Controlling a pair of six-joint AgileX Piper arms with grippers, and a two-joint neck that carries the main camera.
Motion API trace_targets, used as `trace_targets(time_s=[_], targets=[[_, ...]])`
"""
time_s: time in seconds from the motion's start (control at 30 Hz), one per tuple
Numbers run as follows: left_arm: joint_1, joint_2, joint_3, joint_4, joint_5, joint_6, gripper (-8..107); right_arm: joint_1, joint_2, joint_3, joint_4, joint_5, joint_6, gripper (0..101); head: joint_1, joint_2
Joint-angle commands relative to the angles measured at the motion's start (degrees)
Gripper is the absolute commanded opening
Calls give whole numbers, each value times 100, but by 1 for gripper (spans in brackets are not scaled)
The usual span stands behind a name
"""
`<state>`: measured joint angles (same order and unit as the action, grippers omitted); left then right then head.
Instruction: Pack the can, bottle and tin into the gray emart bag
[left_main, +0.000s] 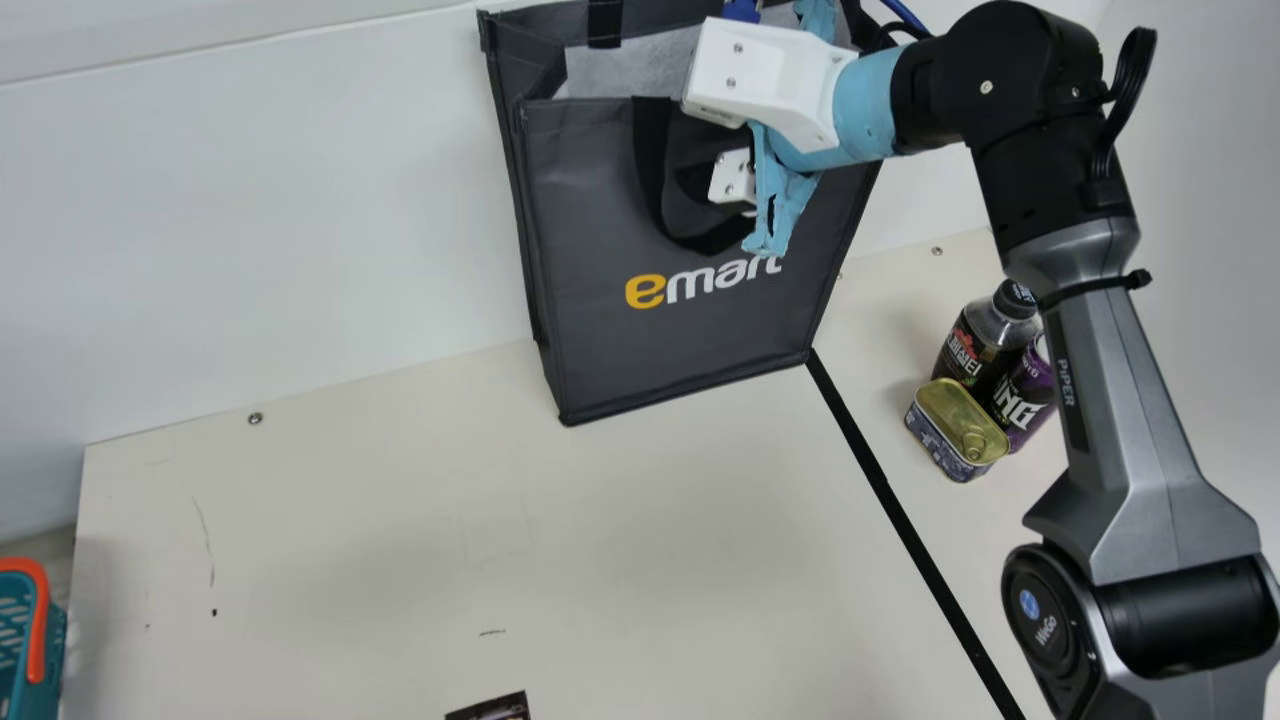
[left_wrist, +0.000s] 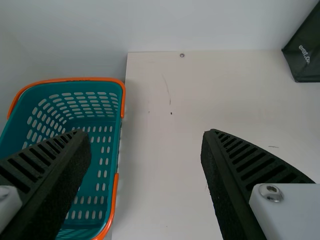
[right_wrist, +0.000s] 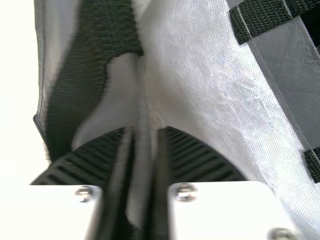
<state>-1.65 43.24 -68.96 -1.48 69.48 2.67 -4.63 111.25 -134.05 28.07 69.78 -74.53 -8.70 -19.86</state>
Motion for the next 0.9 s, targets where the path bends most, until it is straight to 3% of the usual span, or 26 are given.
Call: trace_targets(time_s=[0.0, 0.5, 0.87], targets=[[0, 0, 0, 0, 0, 0, 90, -16, 4, 12, 26, 12, -1, 0, -130, -14], [0, 0, 0, 0, 0, 0, 90, -71, -169, -29, 55, 12, 101, 0, -130, -14], [0, 0, 0, 0, 0, 0, 90, -29, -667, 195, -34, 12, 212, 0, -130, -14]])
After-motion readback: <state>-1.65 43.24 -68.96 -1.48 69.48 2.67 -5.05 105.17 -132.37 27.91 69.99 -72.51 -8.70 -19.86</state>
